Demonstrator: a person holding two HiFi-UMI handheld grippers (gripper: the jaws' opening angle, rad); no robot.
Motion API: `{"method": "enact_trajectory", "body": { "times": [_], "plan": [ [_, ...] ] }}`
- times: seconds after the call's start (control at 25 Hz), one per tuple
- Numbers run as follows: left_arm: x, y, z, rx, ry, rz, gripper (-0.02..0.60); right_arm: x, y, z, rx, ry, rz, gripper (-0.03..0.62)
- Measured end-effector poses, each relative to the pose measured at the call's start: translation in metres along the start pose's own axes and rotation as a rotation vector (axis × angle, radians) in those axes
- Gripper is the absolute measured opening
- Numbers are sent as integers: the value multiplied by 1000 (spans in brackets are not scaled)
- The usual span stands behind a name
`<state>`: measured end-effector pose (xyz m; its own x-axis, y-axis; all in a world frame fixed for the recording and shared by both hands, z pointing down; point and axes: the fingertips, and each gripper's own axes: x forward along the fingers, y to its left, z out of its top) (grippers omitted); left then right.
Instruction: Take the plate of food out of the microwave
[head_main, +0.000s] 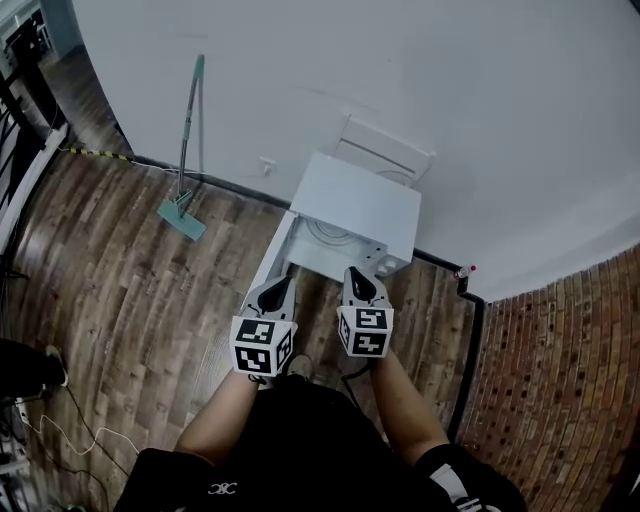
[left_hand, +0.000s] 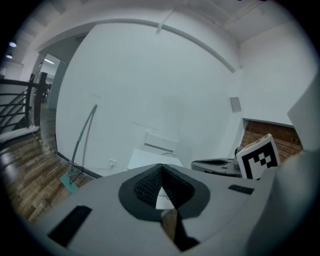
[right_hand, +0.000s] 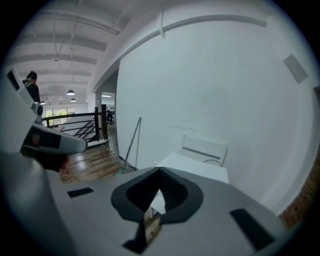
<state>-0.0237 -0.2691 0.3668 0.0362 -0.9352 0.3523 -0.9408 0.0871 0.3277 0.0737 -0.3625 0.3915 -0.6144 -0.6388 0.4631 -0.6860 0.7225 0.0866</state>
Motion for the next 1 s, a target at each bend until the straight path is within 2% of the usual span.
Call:
{"method": "enact_trajectory", "body": {
  "times": [0.2, 0.36, 0.52, 0.76, 0.88, 1.0],
  "plan": [
    [-12, 10, -28, -40, 10, 7, -8, 23, 2, -26, -112, 63, 18, 14],
    [-8, 7, -56, -54, 27, 26, -8, 49, 3, -56, -242, 124, 61, 14],
    [11, 5, -83, -82, 24, 77, -8, 91, -7, -94, -374, 175, 115, 14],
    [55, 12, -133, -143, 8, 180, -8, 166, -17, -145, -476, 197, 237, 20],
    [75, 7, -165, -209, 2, 228, -8, 201, -25, -176, -566, 224, 306, 116],
    [90, 5, -205, -283, 12, 265, -8, 238, -31, -202, -655, 237, 346, 164]
  ]
}}
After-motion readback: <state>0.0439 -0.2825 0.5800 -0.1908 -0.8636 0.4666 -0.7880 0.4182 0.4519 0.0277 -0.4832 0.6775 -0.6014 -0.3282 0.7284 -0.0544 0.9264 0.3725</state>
